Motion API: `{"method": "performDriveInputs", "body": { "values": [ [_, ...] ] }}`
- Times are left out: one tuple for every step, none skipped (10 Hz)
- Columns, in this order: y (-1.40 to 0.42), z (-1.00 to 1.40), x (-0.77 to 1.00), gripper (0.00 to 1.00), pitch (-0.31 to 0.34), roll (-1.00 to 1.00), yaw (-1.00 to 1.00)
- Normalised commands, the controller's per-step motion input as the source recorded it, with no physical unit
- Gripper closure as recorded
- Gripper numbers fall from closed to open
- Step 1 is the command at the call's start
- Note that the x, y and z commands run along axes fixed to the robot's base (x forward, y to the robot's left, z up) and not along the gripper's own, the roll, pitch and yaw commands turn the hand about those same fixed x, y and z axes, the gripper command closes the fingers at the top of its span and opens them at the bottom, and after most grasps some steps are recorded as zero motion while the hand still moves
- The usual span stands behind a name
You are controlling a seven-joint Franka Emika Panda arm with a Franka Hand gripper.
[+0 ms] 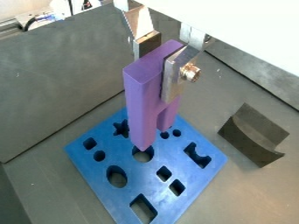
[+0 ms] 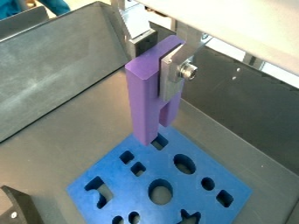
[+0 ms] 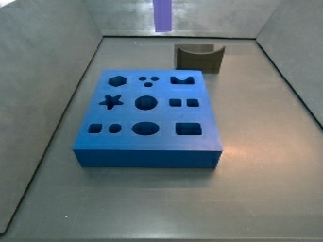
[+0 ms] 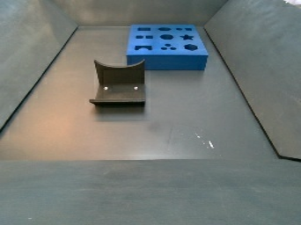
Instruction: Insert the double-square object.
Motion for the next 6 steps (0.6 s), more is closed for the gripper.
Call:
{"method": "performDriveInputs", "body": {
  "values": [
    [0.00, -0.01, 0.00, 1.00, -0.036, 0.01, 0.00],
    [0.00, 0.00, -0.06, 1.00, 0.000, 0.00, 0.00],
    [0.00, 0.00, -0.13, 1.00, 0.000, 0.00, -0.02],
    [0.00, 0.00, -0.21, 1.00, 0.000, 0.00, -0.30],
    [-0.11, 0.00, -0.30, 1.00, 0.000, 0.04, -0.74],
    [-0.05, -0.09, 0.00, 1.00, 0.000, 0.03, -1.00]
  ]
}}
